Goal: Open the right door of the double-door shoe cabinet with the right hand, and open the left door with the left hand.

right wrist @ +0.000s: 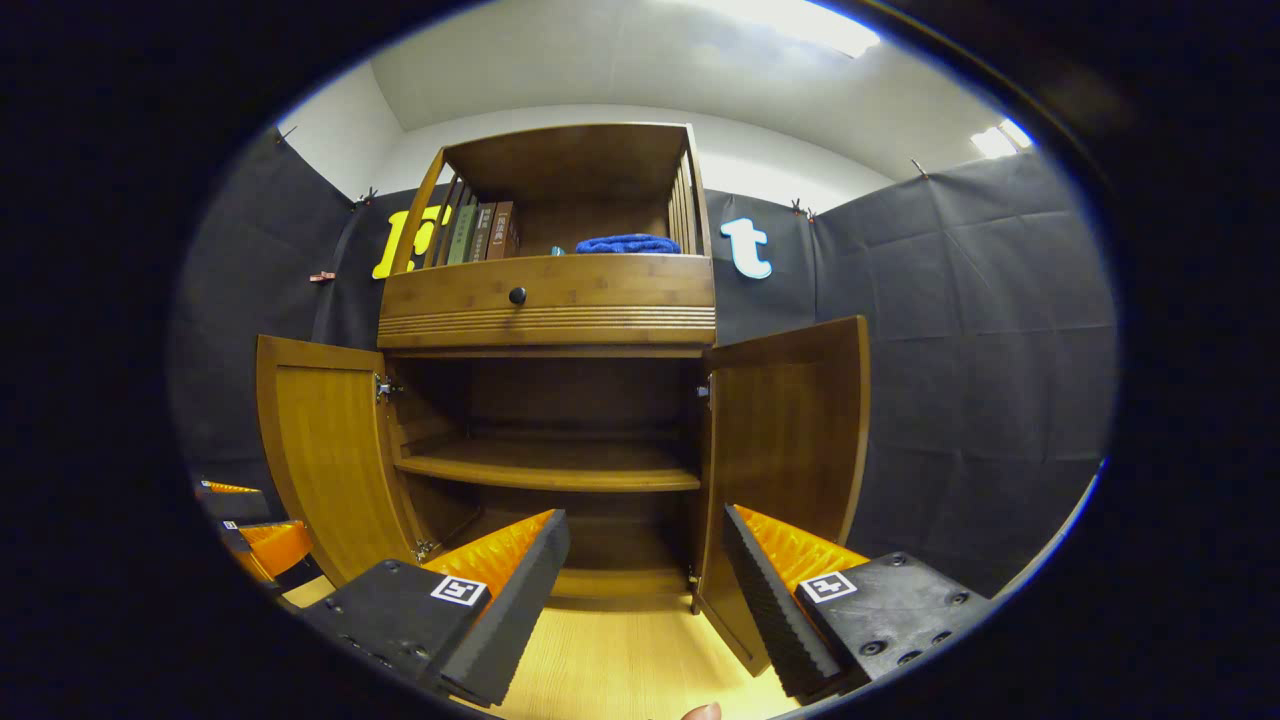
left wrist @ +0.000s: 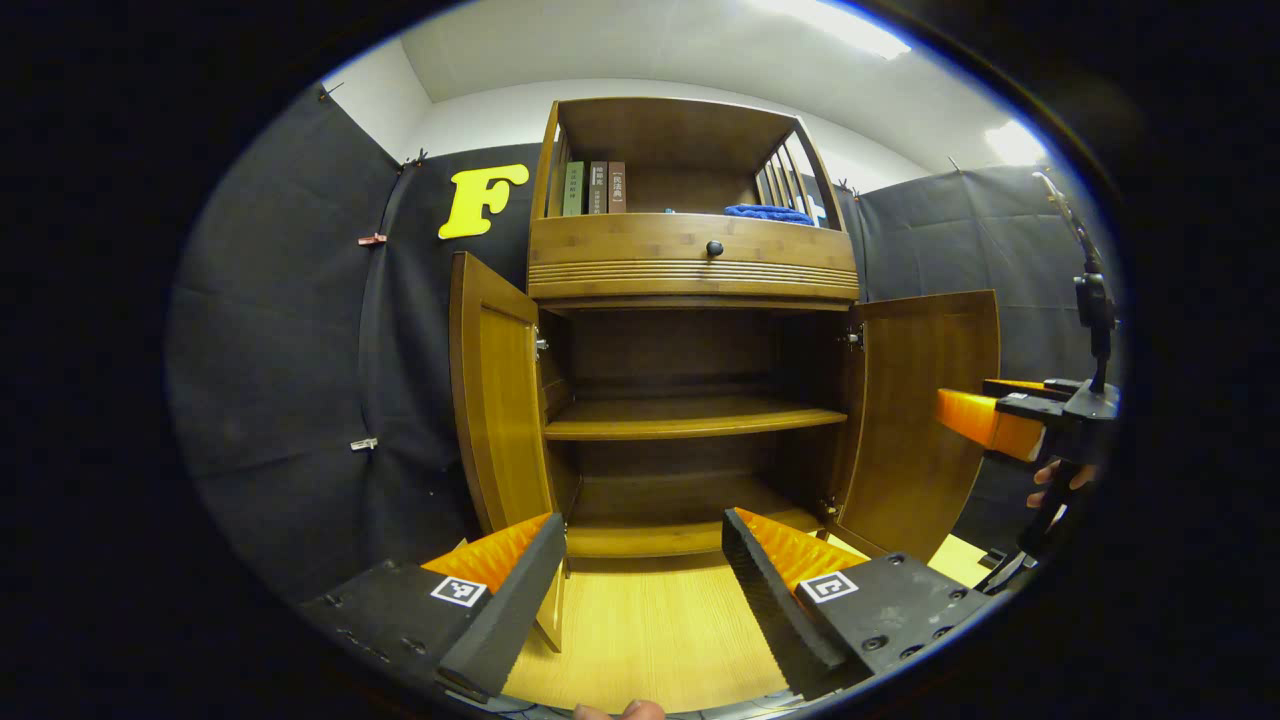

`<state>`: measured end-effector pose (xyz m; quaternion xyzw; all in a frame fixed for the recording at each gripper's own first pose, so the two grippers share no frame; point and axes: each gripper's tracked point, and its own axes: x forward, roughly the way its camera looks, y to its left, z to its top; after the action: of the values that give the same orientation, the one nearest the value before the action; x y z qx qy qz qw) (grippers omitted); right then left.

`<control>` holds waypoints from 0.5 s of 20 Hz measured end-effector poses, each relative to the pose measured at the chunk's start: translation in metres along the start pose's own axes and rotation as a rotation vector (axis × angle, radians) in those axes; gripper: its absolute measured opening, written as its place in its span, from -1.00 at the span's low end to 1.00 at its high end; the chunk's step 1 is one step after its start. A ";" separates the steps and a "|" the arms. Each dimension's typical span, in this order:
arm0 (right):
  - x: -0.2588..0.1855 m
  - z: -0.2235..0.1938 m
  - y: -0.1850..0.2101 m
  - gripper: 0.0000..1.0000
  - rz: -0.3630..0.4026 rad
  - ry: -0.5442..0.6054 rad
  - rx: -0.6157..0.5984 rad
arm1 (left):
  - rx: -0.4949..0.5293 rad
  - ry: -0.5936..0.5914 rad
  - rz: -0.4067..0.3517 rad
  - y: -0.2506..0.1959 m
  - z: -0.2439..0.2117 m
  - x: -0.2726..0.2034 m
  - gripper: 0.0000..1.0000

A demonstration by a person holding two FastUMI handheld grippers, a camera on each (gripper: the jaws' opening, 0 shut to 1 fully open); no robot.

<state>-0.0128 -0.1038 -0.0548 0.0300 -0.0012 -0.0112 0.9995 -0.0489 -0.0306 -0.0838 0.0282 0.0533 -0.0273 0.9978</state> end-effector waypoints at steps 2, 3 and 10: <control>0.003 -0.002 0.007 0.94 0.007 0.005 0.022 | 0.007 -0.002 -0.006 -0.002 -0.003 -0.002 1.00; 0.005 -0.002 0.014 0.95 0.016 0.004 0.021 | 0.012 -0.003 -0.008 -0.003 -0.005 -0.003 0.96; 0.011 0.004 0.046 0.95 0.084 -0.018 -0.013 | 0.016 -0.009 0.004 -0.001 -0.005 -0.004 0.96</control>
<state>-0.0010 -0.0580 -0.0482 0.0231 -0.0115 0.0304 0.9992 -0.0532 -0.0314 -0.0884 0.0360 0.0484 -0.0258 0.9978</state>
